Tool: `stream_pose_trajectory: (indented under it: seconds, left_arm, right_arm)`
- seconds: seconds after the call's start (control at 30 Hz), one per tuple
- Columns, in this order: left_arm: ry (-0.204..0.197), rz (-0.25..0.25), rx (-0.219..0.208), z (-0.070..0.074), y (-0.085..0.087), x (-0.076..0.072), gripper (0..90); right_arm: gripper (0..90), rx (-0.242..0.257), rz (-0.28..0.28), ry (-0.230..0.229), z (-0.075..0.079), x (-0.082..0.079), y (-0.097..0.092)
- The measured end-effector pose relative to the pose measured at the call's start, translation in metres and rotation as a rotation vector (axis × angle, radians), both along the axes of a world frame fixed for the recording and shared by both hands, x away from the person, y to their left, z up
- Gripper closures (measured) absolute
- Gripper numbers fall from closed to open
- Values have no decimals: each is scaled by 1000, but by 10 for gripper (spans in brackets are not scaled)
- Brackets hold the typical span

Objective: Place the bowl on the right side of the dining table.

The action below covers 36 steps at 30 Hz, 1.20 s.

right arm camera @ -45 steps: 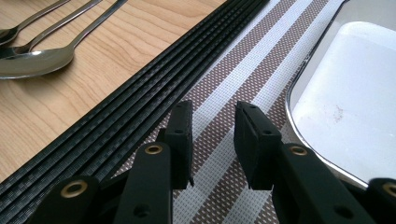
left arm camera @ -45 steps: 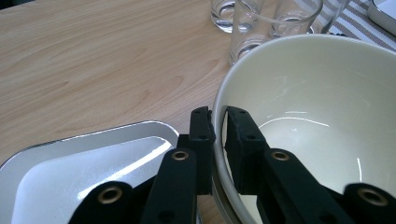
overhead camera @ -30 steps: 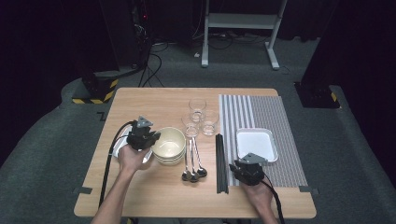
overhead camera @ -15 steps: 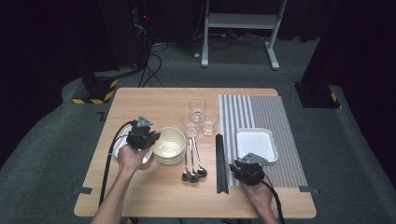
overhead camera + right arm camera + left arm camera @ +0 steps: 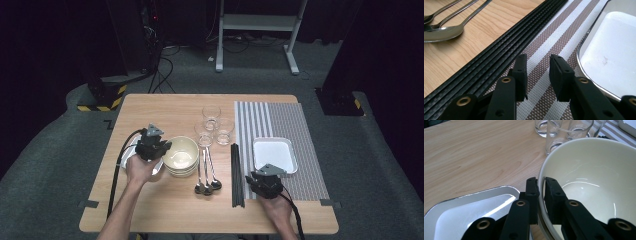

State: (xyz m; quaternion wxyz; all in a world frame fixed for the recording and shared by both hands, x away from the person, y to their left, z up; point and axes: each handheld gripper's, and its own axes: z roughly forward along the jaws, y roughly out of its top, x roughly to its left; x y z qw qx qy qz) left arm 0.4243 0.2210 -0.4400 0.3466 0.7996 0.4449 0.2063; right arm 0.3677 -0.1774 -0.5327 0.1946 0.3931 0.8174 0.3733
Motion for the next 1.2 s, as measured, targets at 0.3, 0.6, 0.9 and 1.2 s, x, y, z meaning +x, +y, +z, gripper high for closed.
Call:
stream_pose_trajectory:
  seconds: [0.3,0.6,0.9,1.2]
  left_arm:
    - [14,-15,17,3,0,3,809]
    - [-1,-10,13,2,0,1,814]
    - [-7,-31,-4,11,3,0,841]
    - [-20,-28,-8,10,3,-1,847]
  right_arm:
    - [676,0,0,0,0,0,0]
    - [676,1,0,1,0,0,0]
    - [676,0,0,0,0,0,0]
    - [676,0,0,-1,0,0,0]
